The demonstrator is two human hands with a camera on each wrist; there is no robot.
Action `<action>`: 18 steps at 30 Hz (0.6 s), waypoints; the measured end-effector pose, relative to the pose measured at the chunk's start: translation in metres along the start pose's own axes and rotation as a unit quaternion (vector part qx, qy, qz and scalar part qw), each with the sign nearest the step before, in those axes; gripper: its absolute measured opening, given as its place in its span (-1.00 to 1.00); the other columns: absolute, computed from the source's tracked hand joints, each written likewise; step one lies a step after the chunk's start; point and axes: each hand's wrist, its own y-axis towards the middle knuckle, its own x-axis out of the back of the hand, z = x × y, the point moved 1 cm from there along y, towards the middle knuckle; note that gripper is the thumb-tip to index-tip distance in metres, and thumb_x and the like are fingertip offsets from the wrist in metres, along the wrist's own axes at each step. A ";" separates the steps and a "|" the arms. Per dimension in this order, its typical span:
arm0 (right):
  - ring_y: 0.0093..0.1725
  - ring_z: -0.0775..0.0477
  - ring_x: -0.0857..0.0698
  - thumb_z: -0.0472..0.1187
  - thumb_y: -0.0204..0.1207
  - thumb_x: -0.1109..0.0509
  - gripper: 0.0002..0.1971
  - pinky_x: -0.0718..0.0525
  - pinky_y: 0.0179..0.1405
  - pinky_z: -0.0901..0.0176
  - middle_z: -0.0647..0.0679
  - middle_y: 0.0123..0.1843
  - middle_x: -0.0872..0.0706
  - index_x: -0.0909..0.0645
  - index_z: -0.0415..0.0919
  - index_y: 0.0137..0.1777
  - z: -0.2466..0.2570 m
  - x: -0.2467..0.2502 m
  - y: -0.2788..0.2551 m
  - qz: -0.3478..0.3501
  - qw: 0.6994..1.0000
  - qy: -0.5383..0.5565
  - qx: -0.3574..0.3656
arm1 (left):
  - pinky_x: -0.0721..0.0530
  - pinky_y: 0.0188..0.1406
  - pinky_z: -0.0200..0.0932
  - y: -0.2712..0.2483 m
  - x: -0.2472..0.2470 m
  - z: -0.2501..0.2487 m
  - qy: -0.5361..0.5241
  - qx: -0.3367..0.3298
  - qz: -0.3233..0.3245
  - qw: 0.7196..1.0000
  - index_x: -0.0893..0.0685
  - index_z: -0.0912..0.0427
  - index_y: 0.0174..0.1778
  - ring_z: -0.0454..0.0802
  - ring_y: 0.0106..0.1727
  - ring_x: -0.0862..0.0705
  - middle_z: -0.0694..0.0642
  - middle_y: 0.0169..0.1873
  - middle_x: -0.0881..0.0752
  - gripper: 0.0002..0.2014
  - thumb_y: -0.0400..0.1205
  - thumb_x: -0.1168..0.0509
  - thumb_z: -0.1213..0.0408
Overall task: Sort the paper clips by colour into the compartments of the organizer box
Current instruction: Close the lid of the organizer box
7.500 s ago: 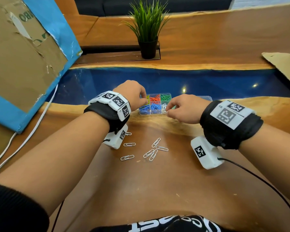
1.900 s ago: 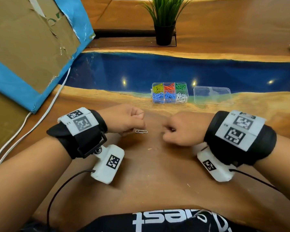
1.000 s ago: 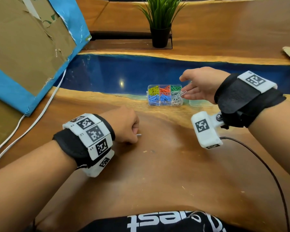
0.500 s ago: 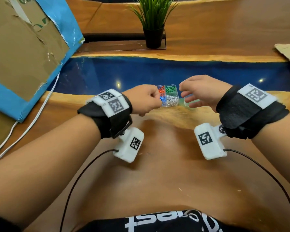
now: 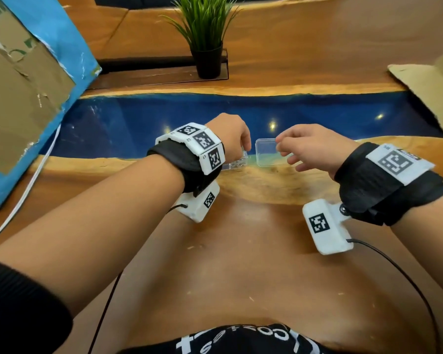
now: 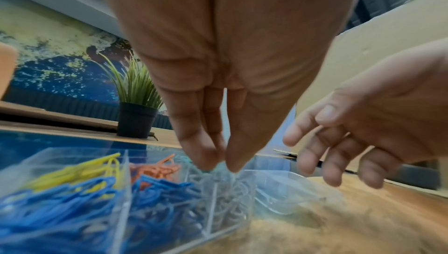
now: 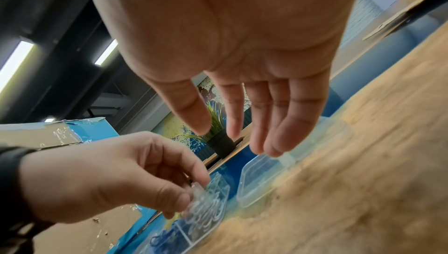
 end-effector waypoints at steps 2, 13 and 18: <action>-0.03 -0.04 -0.62 -0.17 0.58 -0.22 -0.74 -0.70 0.11 -0.04 -0.12 0.05 -0.67 -0.62 -0.17 0.20 0.001 0.001 0.001 0.003 1.000 -0.006 0.003 | -0.56 -0.09 -0.20 0.000 0.002 0.001 0.002 -0.002 -0.006 1.000 -0.75 0.04 0.08 -0.04 -0.03 -0.63 0.01 0.07 -0.73 -0.66 0.56 -0.23 0.50; -0.10 0.00 -0.62 -0.09 0.53 -0.27 -0.78 -0.64 0.06 0.00 0.13 -0.21 -0.62 -0.67 -0.07 0.08 0.001 -0.013 0.003 0.003 0.997 -0.066 0.039 | -0.51 -0.20 -0.18 -0.002 -0.005 0.014 0.019 -0.022 0.007 1.000 -0.74 -0.02 0.01 -0.08 -0.12 -0.61 -0.09 -0.16 -0.65 -0.74 0.47 -0.45 -0.02; -0.01 -0.01 -0.63 -0.09 0.54 -0.28 -0.79 -0.61 0.07 0.04 0.09 -0.09 -0.66 -0.67 -0.06 0.08 -0.003 -0.015 0.002 0.007 0.995 -0.088 0.046 | -0.52 -0.15 -0.20 0.001 -0.005 0.016 -0.020 -0.011 -0.006 1.000 -0.79 0.03 -0.04 -0.09 -0.11 -0.64 -0.07 -0.16 -0.71 -0.88 0.54 -0.43 0.24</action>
